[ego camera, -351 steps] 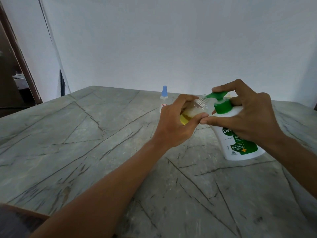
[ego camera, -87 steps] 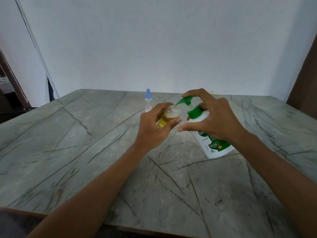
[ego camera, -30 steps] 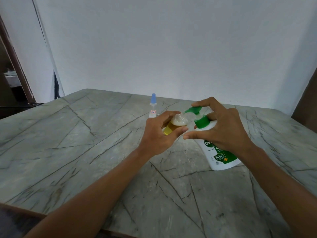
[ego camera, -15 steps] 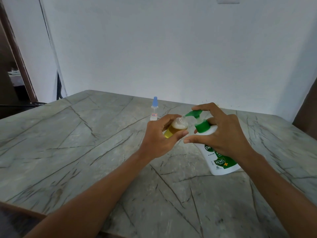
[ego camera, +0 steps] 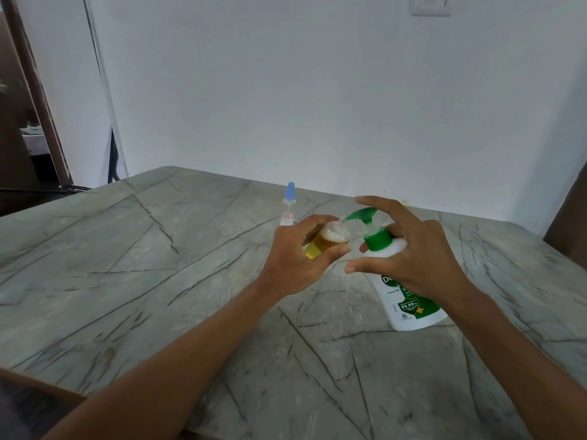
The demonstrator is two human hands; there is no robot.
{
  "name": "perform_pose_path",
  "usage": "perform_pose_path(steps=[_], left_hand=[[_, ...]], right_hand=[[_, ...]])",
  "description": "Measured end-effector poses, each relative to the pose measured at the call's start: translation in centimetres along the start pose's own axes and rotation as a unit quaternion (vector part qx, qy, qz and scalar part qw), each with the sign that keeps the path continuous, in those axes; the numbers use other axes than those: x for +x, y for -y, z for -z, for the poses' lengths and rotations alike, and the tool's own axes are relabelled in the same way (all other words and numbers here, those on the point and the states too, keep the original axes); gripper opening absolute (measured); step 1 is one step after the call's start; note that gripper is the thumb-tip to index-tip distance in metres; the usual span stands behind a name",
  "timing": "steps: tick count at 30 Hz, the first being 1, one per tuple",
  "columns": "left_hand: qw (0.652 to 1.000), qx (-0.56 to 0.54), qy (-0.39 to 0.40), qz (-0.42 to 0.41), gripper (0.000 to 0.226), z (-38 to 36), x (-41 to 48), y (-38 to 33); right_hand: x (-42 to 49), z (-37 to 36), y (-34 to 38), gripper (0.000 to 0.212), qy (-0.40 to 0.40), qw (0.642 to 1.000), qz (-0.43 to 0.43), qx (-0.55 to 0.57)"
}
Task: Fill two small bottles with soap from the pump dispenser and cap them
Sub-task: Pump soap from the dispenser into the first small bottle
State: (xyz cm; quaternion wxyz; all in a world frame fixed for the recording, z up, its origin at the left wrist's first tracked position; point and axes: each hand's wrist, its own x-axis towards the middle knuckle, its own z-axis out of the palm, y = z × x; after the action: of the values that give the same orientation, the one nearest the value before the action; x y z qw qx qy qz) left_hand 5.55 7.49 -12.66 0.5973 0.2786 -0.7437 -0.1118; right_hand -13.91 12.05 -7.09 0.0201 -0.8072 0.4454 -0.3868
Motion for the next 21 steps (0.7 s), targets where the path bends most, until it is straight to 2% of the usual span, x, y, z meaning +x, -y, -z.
perform_pose_path(steps=[9, 17, 21], left_hand=[[1.0, 0.01, 0.009, -0.01, 0.046, 0.01, -0.07, 0.13], [1.0, 0.002, 0.003, 0.011, 0.043, -0.02, -0.02, 0.54], [1.0, -0.002, -0.005, 0.004, 0.043, -0.11, -0.01, 0.4]], right_hand=[[0.16, -0.12, 0.64, 0.059, -0.026, 0.999, -0.017, 0.012], [0.51, -0.42, 0.26, 0.072, -0.007, 1.0, -0.017, -0.002], [0.56, -0.26, 0.36, 0.064, -0.017, 1.0, -0.015, 0.009]])
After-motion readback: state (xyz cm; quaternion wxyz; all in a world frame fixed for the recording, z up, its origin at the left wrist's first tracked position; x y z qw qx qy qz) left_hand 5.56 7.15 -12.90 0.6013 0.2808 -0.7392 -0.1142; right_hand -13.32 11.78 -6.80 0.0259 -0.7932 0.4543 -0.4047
